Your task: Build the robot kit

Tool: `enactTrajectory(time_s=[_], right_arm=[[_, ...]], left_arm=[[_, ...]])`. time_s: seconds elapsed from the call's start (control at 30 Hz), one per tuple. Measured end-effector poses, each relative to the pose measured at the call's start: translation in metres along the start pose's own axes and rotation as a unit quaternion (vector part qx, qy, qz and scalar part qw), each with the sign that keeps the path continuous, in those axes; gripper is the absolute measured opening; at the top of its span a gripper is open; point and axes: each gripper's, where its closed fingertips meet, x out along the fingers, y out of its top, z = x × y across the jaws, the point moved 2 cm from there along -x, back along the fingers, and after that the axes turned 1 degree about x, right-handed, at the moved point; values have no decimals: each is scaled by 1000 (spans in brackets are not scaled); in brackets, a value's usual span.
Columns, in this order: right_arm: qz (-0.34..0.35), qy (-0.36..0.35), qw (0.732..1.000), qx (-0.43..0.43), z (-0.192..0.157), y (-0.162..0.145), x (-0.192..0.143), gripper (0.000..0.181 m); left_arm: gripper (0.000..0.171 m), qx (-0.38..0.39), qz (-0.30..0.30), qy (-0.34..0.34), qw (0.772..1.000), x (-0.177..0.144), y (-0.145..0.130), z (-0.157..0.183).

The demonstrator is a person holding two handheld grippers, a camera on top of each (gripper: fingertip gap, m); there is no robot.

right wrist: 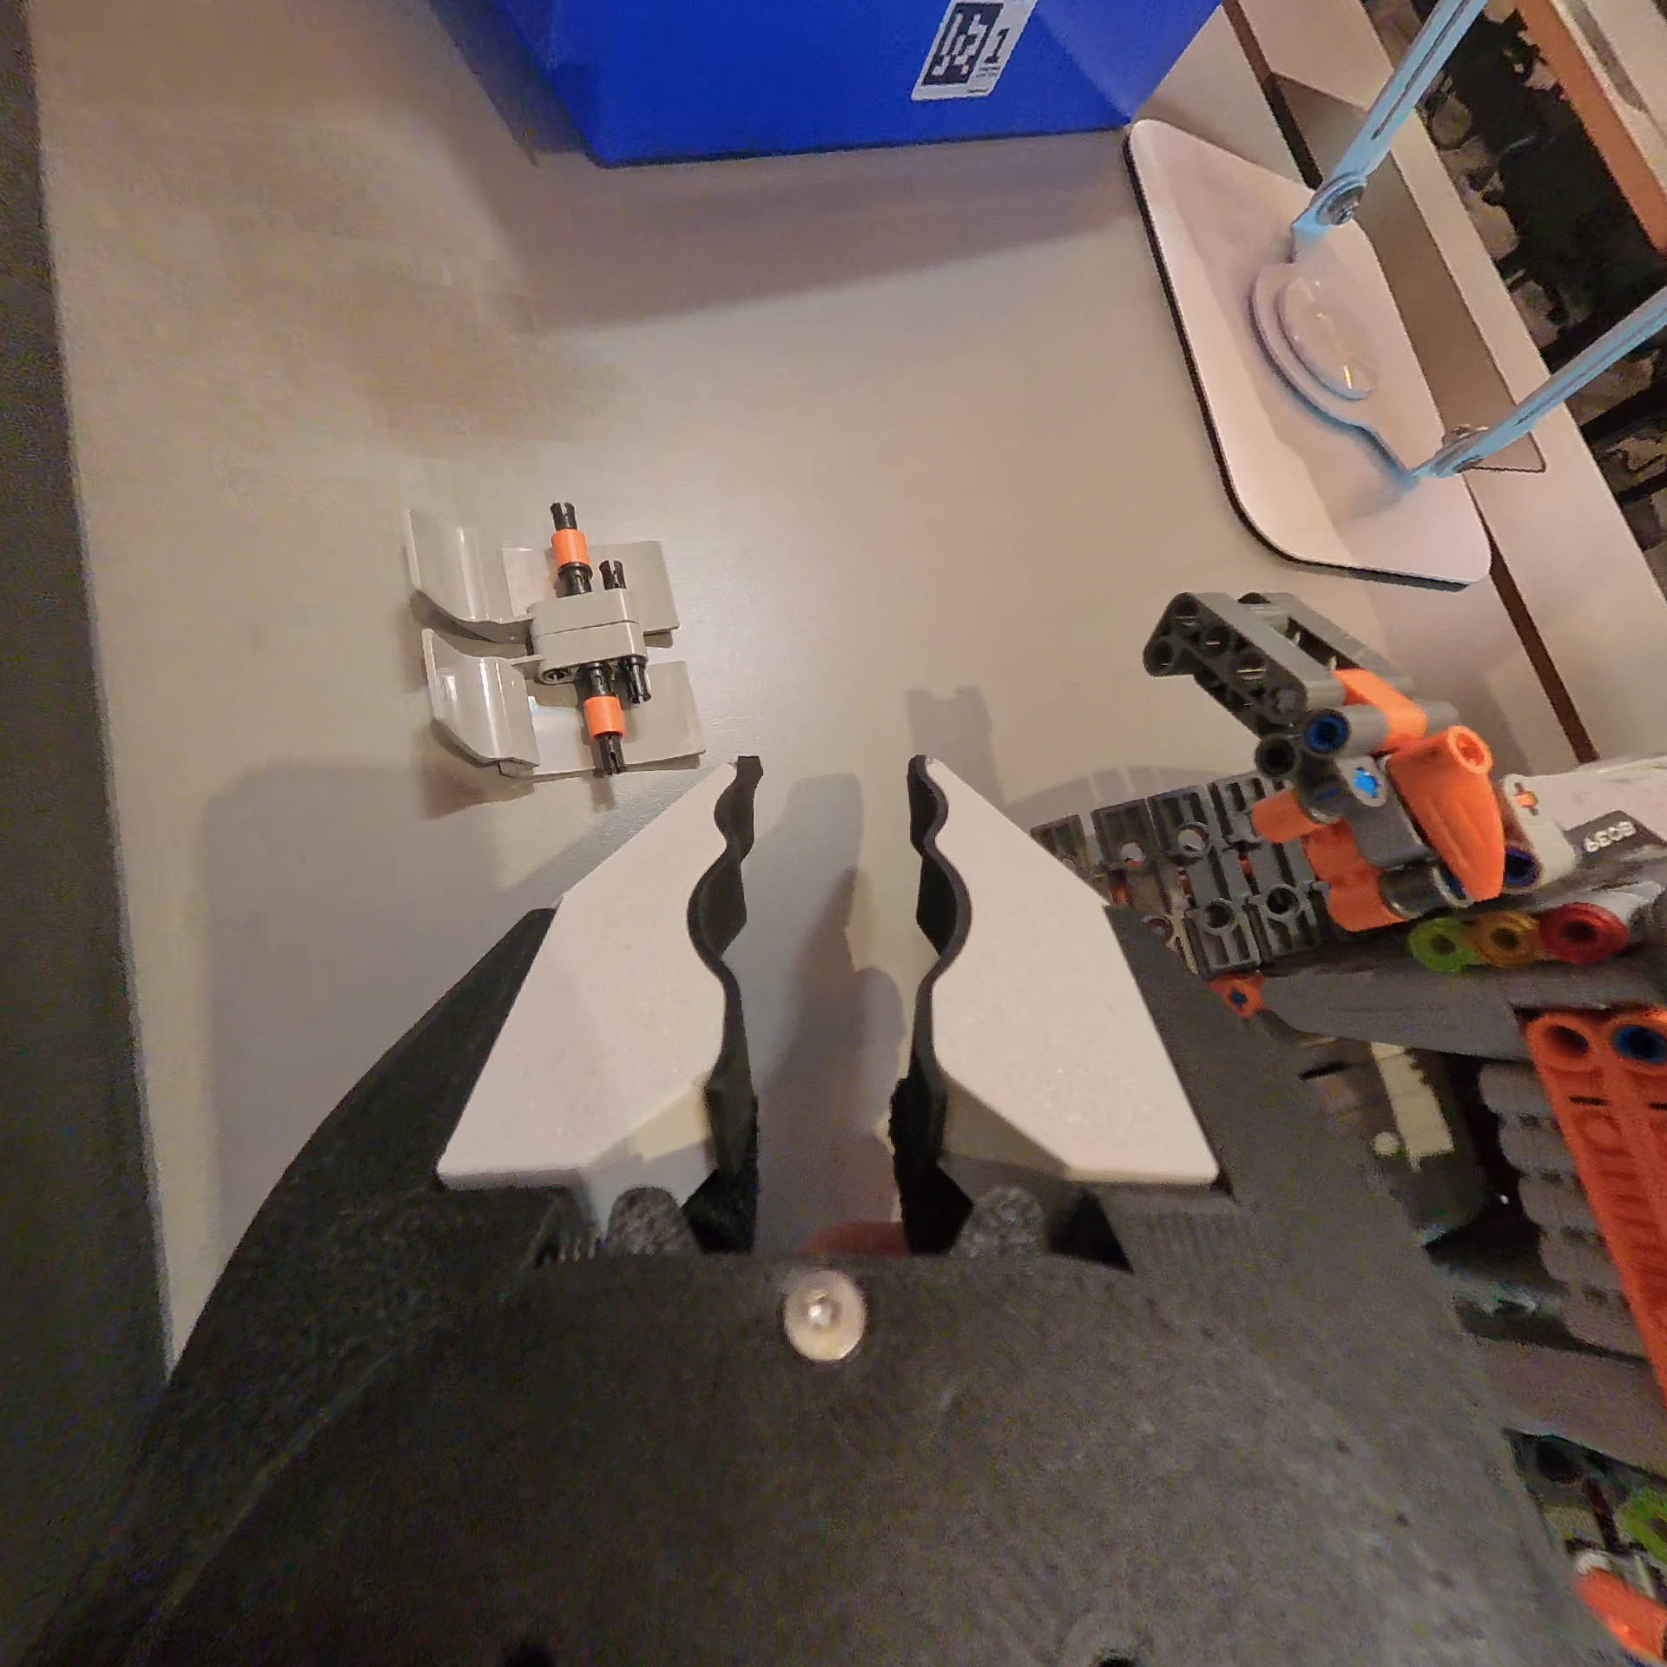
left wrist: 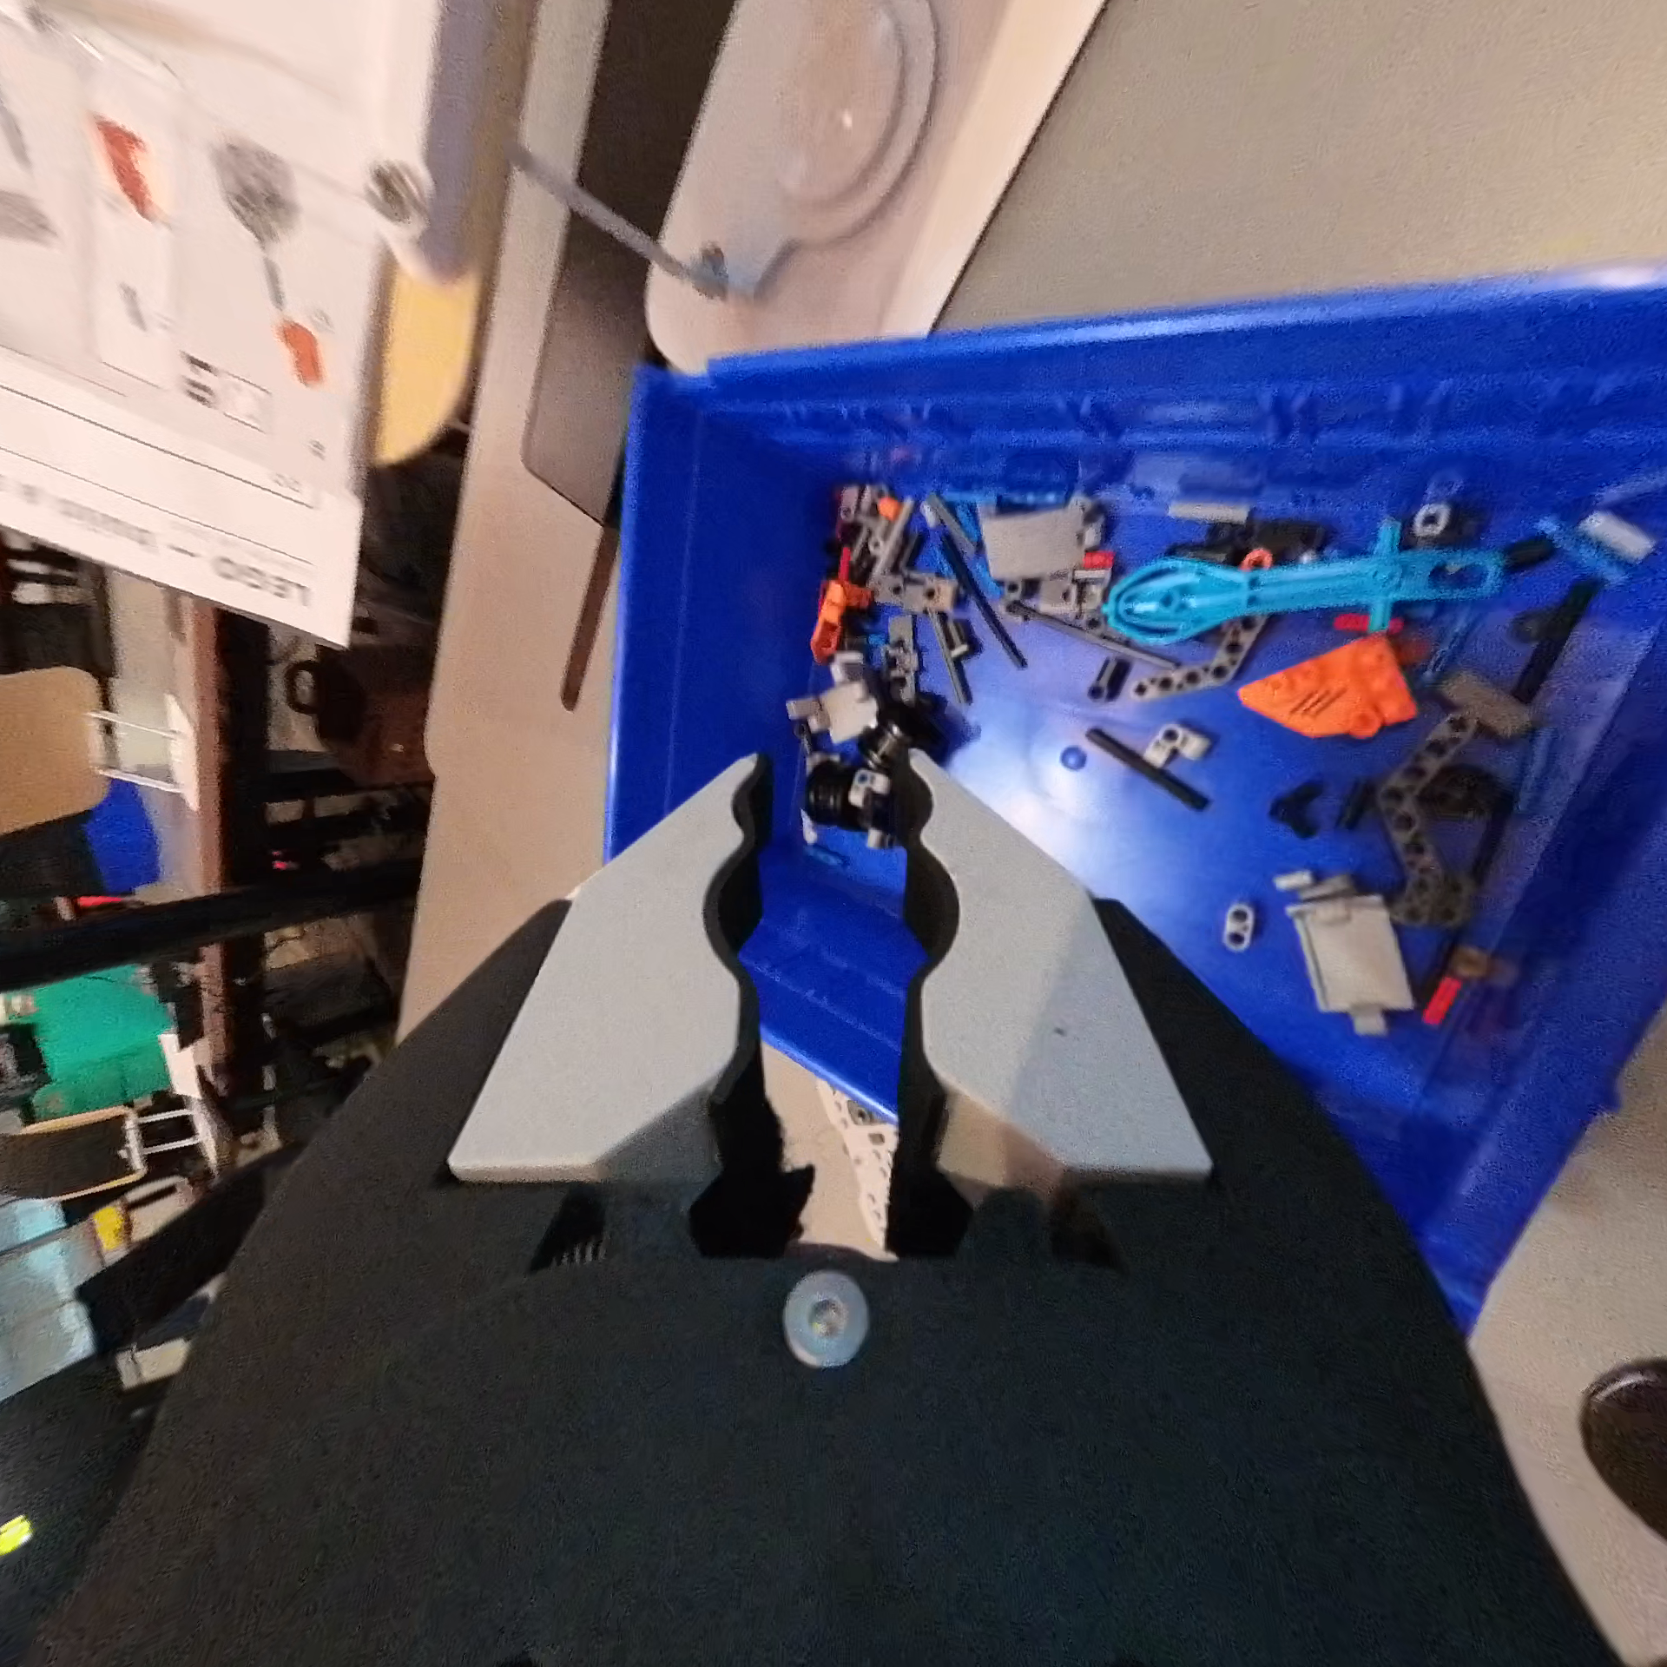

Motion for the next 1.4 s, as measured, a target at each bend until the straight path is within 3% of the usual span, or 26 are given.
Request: enactTrajectory(time_s=[0.27, 0.57, 0.73, 0.77, 0.9, 0.97, 1.1, 1.37, 1.4], right_arm=[[14, 14, 1000, 16, 0, 0, -1, 29], [17, 22, 999, 38, 1, -7, 2, 25], [31, 17, 998, 54, 6, -7, -1, 22], [34, 18, 998, 58, 7, -6, -1, 22], [38, 19, 997, 61, 7, -6, -2, 21], [36, 20, 997, 58, 6, -6, -2, 20], [36, 21, 998, 54, 6, -7, -2, 20], [44, 26, 997, 66, 8, -6, -3, 19], [45, 27, 996, 67, 8, -6, -3, 19]], left_arm=[[39, 69, -67, -188, 977, 72, -37, 21], [44, 163, -76, -169, 969, 123, -54, 30], [17, 193, -77, -136, 969, 135, -52, 27], [9, 194, -85, -143, 967, 133, -55, 28], [8, 167, -75, -172, 968, 117, -57, 28], [23, 126, -44, -170, 976, 107, -49, 13], [32, 104, -22, -164, 981, 112, -40, -2], [14, 131, -92, -173, 972, 149, -45, 11], [6, 130, -96, -179, 971, 149, -46, 12]])
